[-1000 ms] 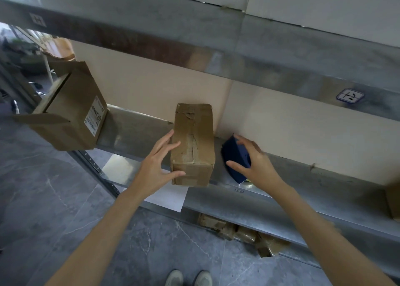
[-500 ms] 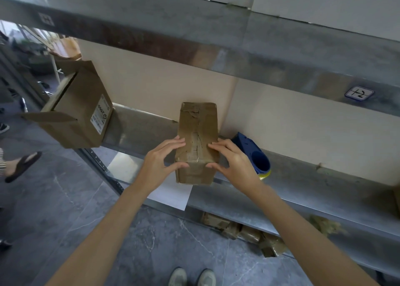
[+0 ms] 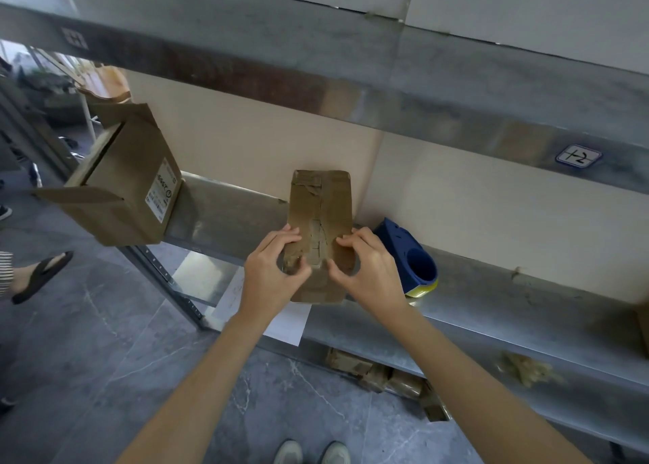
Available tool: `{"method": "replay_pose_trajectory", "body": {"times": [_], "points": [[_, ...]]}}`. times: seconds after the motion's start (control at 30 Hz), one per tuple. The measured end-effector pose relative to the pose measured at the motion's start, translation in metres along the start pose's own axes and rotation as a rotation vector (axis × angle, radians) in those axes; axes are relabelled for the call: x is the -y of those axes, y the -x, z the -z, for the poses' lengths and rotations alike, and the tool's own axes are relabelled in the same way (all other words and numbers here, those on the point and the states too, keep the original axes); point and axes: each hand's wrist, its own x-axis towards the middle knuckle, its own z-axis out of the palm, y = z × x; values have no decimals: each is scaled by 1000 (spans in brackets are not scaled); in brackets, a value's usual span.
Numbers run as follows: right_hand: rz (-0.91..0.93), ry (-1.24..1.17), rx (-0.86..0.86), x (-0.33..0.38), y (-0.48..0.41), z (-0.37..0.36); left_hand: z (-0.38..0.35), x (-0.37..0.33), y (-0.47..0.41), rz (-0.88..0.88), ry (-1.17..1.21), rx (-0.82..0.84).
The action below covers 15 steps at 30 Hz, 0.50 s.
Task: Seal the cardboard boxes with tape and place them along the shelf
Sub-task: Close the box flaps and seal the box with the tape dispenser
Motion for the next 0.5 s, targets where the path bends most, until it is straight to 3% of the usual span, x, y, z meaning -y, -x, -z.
{"method": "replay_pose_trajectory", "body": {"times": [0.5], "points": [[55, -65, 61, -15, 1, 7, 17, 17, -5, 42, 119, 158]]}}
